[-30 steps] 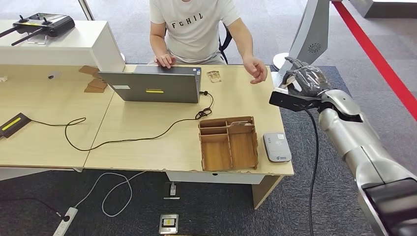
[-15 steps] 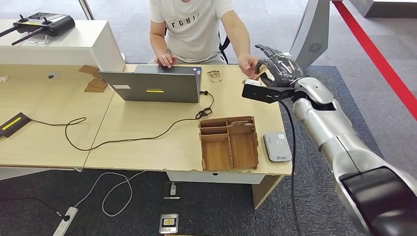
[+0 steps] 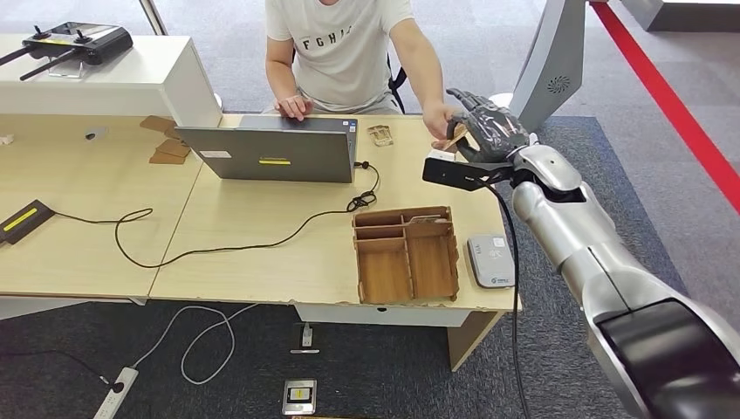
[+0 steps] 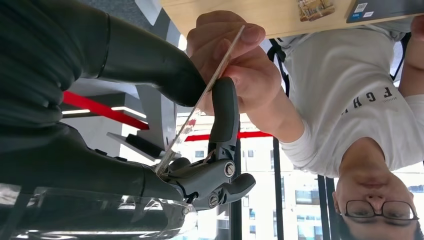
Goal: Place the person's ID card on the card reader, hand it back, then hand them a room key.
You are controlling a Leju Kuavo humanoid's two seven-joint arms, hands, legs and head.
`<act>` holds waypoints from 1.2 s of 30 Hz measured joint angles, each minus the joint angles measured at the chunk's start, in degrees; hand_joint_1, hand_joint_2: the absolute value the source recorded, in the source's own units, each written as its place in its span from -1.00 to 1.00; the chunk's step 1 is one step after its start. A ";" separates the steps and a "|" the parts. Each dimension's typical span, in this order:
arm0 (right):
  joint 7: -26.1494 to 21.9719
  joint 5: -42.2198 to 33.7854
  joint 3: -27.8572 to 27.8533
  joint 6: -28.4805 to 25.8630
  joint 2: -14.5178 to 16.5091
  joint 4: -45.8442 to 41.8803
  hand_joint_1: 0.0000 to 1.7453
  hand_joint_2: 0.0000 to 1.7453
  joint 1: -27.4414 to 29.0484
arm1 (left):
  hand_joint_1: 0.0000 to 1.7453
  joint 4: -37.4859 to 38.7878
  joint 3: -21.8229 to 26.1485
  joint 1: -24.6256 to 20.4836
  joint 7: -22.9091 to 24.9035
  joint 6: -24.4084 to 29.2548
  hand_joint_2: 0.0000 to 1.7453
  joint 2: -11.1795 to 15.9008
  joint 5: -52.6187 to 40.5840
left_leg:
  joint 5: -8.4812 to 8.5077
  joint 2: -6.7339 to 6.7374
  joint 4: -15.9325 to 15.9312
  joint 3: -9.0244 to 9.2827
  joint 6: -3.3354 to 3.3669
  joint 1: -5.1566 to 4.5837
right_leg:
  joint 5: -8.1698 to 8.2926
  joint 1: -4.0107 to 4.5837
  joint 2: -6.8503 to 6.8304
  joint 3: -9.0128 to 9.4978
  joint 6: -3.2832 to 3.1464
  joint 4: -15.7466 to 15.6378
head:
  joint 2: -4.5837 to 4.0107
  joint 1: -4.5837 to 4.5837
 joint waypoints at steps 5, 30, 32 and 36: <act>-1.55 0.83 -0.20 0.64 0.02 0.01 -1.00 -1.00 0.39 | -1.00 -0.03 -0.27 -0.06 0.06 0.10 1.00 -0.36 -0.21 | 0.00 0.00 -0.01 -0.01 0.00 0.00 | 0.00 0.00 0.00 -0.02 0.00 0.00 | 0.00 0.00; -2.54 2.01 -3.78 21.18 -6.82 -21.69 -1.00 -1.00 2.38 | -1.00 -0.04 -1.13 0.35 -0.05 -0.46 1.00 -0.52 -0.49 | 0.00 -0.01 0.01 -0.01 0.01 -0.02 | 0.01 -0.04 0.01 -0.04 0.00 0.00 | 0.00 -0.01; -2.49 2.14 -3.78 24.84 -8.42 -25.65 -1.00 -1.00 1.11 | -1.00 -0.03 -1.13 0.46 -0.19 -0.54 1.00 -0.37 -0.26 | 0.00 -0.01 0.02 -0.03 0.01 -0.03 | 0.02 -0.05 0.01 -0.06 0.01 0.01 | 0.00 0.00; -4.44 2.81 -3.50 29.61 -10.85 -30.52 -1.00 -1.00 -6.52 | -1.00 0.02 -1.13 0.61 -0.34 -0.60 1.00 0.11 0.11 | 0.01 -0.01 0.01 -0.13 0.01 -0.08 | 0.03 -0.10 0.02 -0.18 0.01 0.05 | 0.00 -0.01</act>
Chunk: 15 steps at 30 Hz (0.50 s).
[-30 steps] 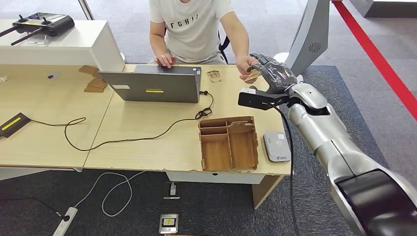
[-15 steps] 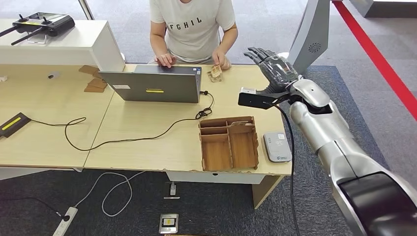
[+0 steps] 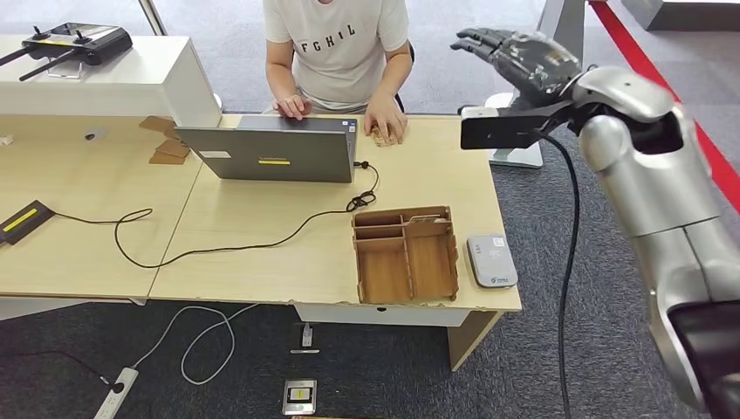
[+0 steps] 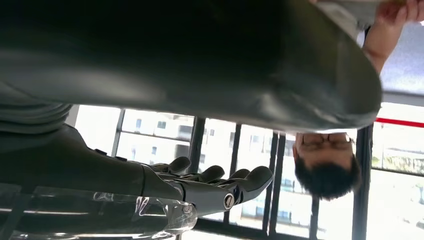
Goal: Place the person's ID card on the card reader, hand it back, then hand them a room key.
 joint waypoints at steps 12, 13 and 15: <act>4.62 -3.44 6.54 0.32 4.35 20.84 -1.00 -1.00 -42.63 | -1.00 0.05 0.00 0.13 -0.95 0.88 1.00 0.55 -0.08 | 0.00 -0.21 -0.01 -0.40 0.00 0.03 | -0.09 0.04 -0.21 -0.32 -0.02 0.04 | 0.00 0.01; 7.31 -6.00 6.37 1.14 4.64 22.88 -1.00 -1.00 -44.79 | -1.00 0.05 0.00 0.17 -1.19 0.94 1.00 0.59 -0.09 | 0.00 -0.23 -0.01 -0.41 0.00 0.03 | -0.09 0.05 -0.24 -0.32 -0.02 0.03 | -0.01 0.01; 11.66 -12.38 5.38 2.38 4.93 26.53 -1.00 -1.00 -48.08 | -1.00 0.05 0.00 0.23 -1.90 1.02 1.00 0.68 -0.09 | -0.01 -0.21 -0.01 -0.41 0.01 0.01 | -0.09 0.05 -0.24 -0.31 -0.01 0.00 | -0.01 0.01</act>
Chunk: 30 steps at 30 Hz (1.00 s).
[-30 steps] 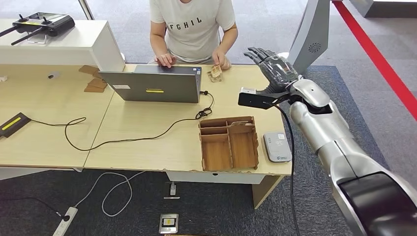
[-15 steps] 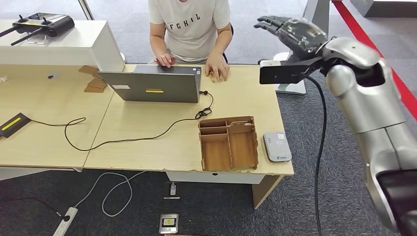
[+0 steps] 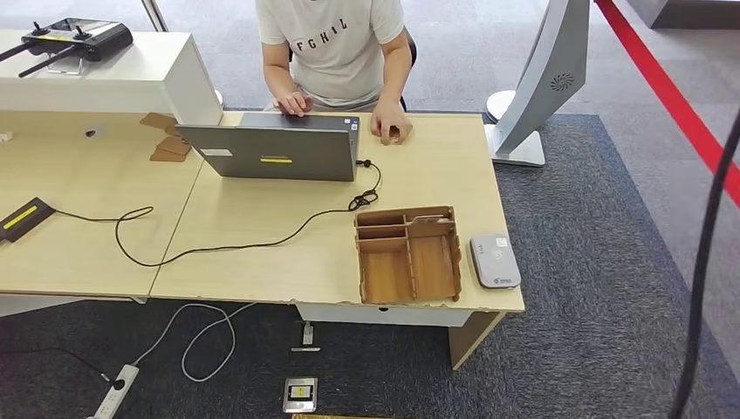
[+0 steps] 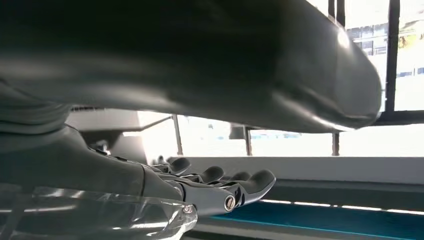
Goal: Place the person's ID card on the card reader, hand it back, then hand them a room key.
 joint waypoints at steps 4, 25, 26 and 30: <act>-1.03 -8.44 -3.66 1.80 0.14 5.22 -1.00 -1.00 -2.09 | -1.00 0.00 0.00 -0.02 -1.48 -0.09 1.00 0.05 0.54 | -0.05 0.19 0.01 0.14 0.08 -0.04 | 0.06 -0.06 0.19 0.10 0.08 -0.04 | 0.01 0.00; 31.02 -50.06 1.35 19.58 -2.31 -24.21 -1.00 -1.00 25.42 | -1.00 0.00 0.00 -0.29 1.07 0.91 1.00 0.37 3.28 | 0.11 0.54 0.05 0.51 0.05 0.09 | 0.32 0.13 0.58 0.37 0.07 -0.14 | 0.01 0.01; 33.35 -53.63 1.86 18.97 -3.57 -27.47 -1.00 -1.00 26.66 | -1.00 0.00 0.00 -0.29 0.98 0.91 1.00 0.39 3.27 | 0.10 0.54 0.05 0.50 0.07 0.07 | 0.32 0.12 0.58 0.36 0.07 -0.14 | 0.01 -0.01; 39.23 -62.14 4.10 16.04 -8.09 -39.11 -1.00 -1.00 30.52 | -1.00 0.00 0.00 -0.22 0.89 0.88 1.00 0.46 3.33 | 0.08 0.55 0.05 0.50 0.10 0.03 | 0.32 0.09 0.58 0.37 0.08 -0.16 | 0.00 -0.01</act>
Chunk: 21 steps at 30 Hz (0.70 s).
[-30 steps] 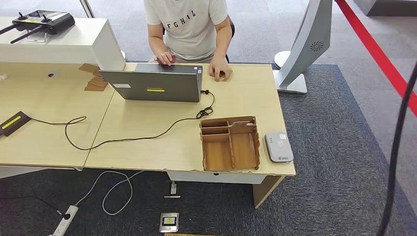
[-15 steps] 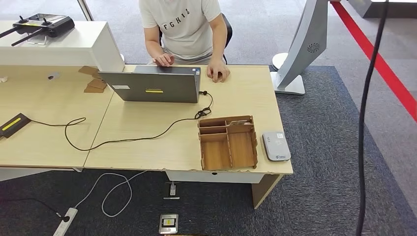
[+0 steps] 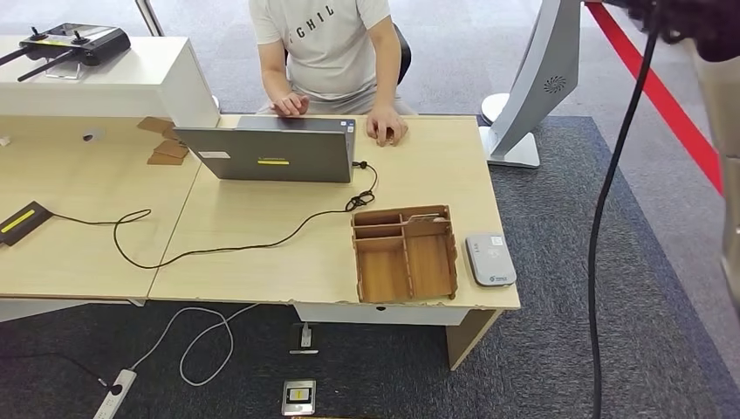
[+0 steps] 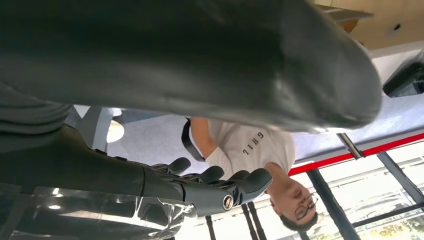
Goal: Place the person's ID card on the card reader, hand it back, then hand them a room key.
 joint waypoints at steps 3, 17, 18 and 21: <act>1.15 -1.54 1.63 -0.69 -2.63 -6.40 -1.00 -1.00 1.65 | -1.00 0.00 0.00 -0.02 0.01 -0.01 1.00 0.03 0.01 | 0.00 0.00 0.00 0.00 0.00 0.00 | 0.00 -0.02 0.00 0.00 0.00 0.00 | 0.01 0.01; -1.93 6.37 7.45 -12.96 -14.11 -28.11 -1.00 -1.00 15.61 | -1.00 -0.02 0.00 -0.10 -0.63 -0.30 1.00 0.15 0.51 | -0.01 -0.02 -0.01 0.01 0.00 0.06 | 0.00 0.00 0.00 0.04 0.00 -0.02 | 0.01 0.01; -2.51 7.75 7.60 -13.81 -14.64 -28.97 -1.00 -1.00 17.43 | -1.00 -0.02 0.00 -0.08 -0.74 -0.28 1.00 0.14 0.48 | -0.01 -0.02 -0.01 0.00 0.00 0.06 | 0.00 0.00 0.00 0.04 0.00 -0.03 | 0.01 0.01; -3.90 13.18 7.48 -15.17 -15.46 -30.92 -1.00 -1.00 23.44 | -1.00 -0.02 0.00 -0.12 -1.11 -0.25 1.00 0.13 0.02 | -0.01 -0.03 -0.01 0.00 0.00 0.06 | 0.00 0.00 0.00 0.05 0.00 -0.03 | 0.01 0.01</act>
